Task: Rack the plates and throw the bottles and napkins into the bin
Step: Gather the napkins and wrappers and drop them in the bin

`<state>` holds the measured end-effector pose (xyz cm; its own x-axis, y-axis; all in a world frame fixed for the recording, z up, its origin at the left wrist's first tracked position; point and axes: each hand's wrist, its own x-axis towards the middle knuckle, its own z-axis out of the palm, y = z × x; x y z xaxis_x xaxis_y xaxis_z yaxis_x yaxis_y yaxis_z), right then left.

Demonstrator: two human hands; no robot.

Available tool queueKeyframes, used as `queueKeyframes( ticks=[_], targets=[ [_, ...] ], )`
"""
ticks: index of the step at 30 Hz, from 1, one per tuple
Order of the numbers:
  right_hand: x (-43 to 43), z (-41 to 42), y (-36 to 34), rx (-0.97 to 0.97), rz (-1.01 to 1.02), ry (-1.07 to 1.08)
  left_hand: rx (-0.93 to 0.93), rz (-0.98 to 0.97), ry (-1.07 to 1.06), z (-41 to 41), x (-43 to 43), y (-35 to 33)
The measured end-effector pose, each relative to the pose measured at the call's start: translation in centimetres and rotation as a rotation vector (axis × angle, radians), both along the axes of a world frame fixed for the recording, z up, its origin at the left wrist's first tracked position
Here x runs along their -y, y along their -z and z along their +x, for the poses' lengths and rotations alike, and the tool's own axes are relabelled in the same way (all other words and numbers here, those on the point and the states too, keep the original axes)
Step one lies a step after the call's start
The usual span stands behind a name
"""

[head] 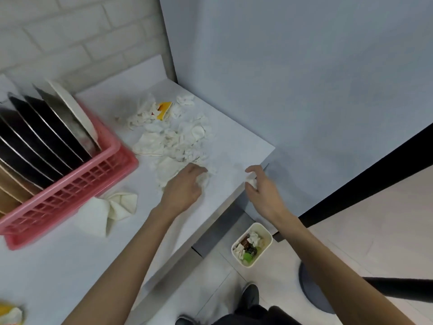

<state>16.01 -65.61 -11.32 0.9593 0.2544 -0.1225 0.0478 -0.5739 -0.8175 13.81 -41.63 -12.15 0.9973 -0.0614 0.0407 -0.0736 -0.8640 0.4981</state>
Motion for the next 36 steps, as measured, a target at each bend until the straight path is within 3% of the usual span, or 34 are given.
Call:
queueKeyframes(
  ticks=[3,6,11,21,27,34,36],
  targets=[
    [1.7,1.5,1.1,-0.036,0.001,-0.076,-0.071,0.317,0.133,3.9,0.4,0.0],
    [3.0,1.9,1.6,-0.064,-0.021,-0.143,-0.142,0.442,0.227,6.0,1.1,0.5],
    [4.0,1.7,1.5,-0.182,0.068,-0.093,-0.111,0.216,0.286,6.8,2.1,1.6],
    [4.2,2.1,1.7,-0.297,0.114,0.065,0.145,0.093,0.262,6.0,3.5,1.7],
    [4.1,2.4,1.0,-0.461,0.458,0.233,0.101,-0.219,0.046,5.0,5.6,0.3],
    [3.6,1.6,2.0,-0.572,0.380,0.440,0.076,-0.406,0.012,4.1,7.1,0.8],
    [3.4,1.0,2.2,-0.609,0.459,0.494,0.075,-0.476,0.022,3.7,7.1,0.6]
  ],
)
